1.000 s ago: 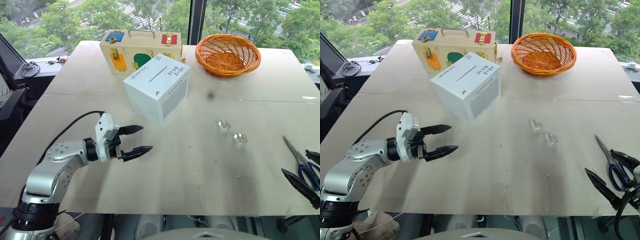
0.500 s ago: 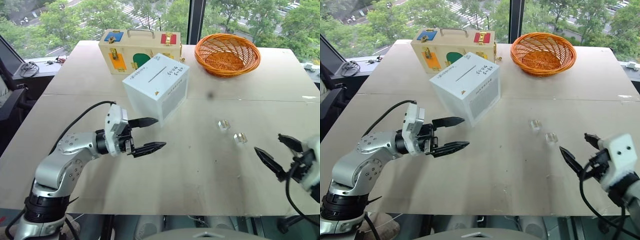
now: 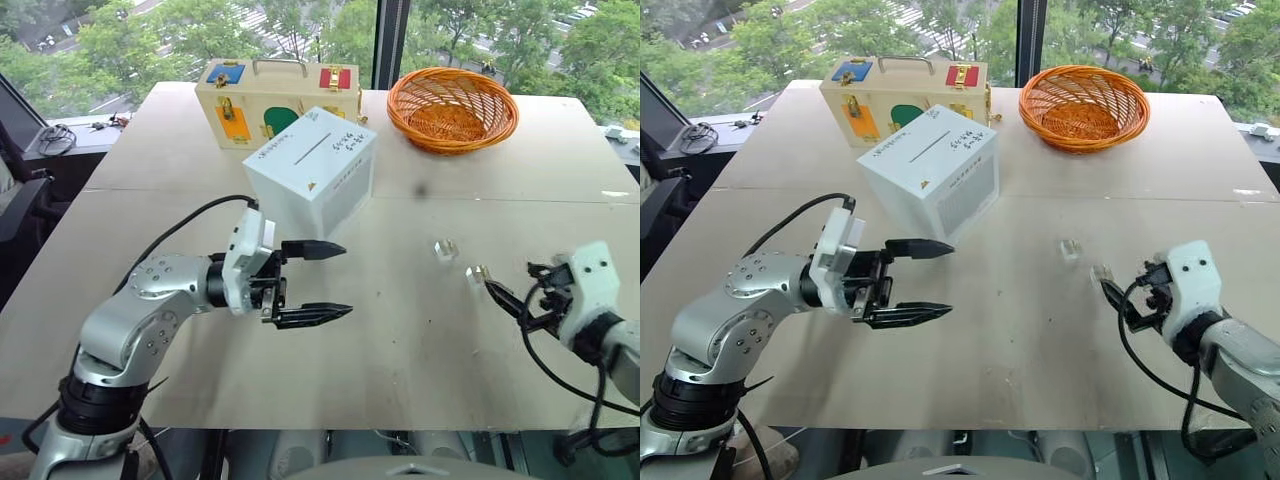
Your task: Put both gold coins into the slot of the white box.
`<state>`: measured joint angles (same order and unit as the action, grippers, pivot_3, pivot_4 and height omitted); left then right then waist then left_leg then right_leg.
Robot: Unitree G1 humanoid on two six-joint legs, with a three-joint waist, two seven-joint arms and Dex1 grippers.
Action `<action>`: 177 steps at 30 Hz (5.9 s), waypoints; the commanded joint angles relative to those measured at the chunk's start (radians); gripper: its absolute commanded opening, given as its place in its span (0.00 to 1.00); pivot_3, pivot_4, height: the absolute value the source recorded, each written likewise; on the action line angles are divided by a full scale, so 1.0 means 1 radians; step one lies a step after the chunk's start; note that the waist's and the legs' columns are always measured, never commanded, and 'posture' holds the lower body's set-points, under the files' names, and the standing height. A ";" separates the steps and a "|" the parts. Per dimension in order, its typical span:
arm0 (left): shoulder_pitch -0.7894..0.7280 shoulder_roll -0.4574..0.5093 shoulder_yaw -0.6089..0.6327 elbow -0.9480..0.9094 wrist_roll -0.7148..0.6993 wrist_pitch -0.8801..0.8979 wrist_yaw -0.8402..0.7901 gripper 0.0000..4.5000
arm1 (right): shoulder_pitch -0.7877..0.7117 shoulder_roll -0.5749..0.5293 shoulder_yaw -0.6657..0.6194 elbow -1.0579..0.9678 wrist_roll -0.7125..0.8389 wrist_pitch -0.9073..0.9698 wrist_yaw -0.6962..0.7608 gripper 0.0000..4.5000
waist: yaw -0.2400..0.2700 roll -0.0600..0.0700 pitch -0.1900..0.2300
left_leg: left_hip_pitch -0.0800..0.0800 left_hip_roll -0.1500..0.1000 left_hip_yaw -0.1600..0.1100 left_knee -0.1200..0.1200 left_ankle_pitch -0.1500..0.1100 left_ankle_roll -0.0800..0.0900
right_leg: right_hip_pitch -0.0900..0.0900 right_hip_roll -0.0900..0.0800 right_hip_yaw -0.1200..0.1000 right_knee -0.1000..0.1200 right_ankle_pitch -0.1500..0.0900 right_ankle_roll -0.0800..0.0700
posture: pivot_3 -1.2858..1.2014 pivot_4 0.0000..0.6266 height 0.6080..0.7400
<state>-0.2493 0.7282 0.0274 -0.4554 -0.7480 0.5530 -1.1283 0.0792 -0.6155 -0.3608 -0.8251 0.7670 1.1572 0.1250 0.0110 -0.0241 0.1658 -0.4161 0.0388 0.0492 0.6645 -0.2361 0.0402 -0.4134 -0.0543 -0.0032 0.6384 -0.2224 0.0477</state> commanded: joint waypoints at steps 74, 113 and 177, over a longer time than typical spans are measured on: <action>-0.395 -0.194 -0.064 0.177 -0.228 0.265 0.125 0.34 | -0.410 -0.120 -0.009 -0.063 0.687 -0.122 0.048 0.00 | -0.008 -0.002 0.002 | -0.001 -0.001 -0.001 0.000 0.000 0.000 | 0.000 0.001 0.000 0.000 0.001 -0.001 | 0.52 0.24 1.00; -0.391 -0.230 0.024 0.185 -0.327 0.352 0.107 0.00 | -0.325 -0.341 0.113 -0.060 0.824 -0.437 0.021 0.32 | 0.001 -0.003 0.003 | -0.001 0.001 -0.001 0.001 0.000 0.000 | 0.000 0.001 0.000 0.000 0.001 -0.001 | 0.52 0.24 1.00; -0.551 0.074 0.187 0.137 -0.143 0.565 0.090 0.59 | -0.198 -0.306 0.212 0.094 0.139 -0.294 -0.068 1.00 | -0.013 -0.007 0.005 | -0.003 0.001 -0.001 0.003 0.000 0.000 | -0.001 -0.002 0.000 0.003 0.001 -0.001 | 0.52 0.24 1.00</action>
<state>-0.8358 0.7925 0.1915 -0.1992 -0.8331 1.1505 -0.9909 -0.1026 -0.9479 -0.1822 -0.7629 0.9678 0.8461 0.0999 -0.0020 -0.0311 0.1712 -0.4184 0.0395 0.0481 0.6675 -0.2359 0.0400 -0.4142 -0.0567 -0.0029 0.6411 -0.2218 0.0471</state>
